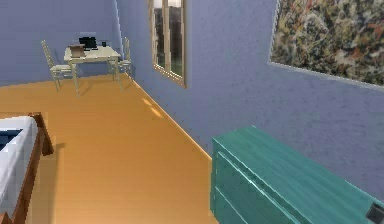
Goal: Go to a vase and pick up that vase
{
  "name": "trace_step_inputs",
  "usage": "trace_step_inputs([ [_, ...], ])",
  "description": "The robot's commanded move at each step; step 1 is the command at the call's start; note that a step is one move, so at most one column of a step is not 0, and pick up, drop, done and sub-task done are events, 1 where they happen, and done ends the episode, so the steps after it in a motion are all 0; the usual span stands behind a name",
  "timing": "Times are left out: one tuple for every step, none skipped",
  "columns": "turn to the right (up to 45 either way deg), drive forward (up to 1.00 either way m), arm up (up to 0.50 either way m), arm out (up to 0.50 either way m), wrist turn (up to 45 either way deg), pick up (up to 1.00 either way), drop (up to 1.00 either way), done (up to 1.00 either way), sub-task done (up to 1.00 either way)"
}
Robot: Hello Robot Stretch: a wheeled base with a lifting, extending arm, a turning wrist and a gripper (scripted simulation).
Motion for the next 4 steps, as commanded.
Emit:
trace_step_inputs([
  [0.0,0.00,0.50,0.00,0.0,0.00,0.00,0.00,0.00],
  [0.0,0.00,0.36,0.00,0.0,0.00,0.00,0.00,0.00],
  [0.0,0.00,0.00,0.50,0.0,0.00,0.00,0.00,0.00],
  [0.0,0.00,0.00,0.00,45.0,0.00,0.00,0.00,0.00],
])
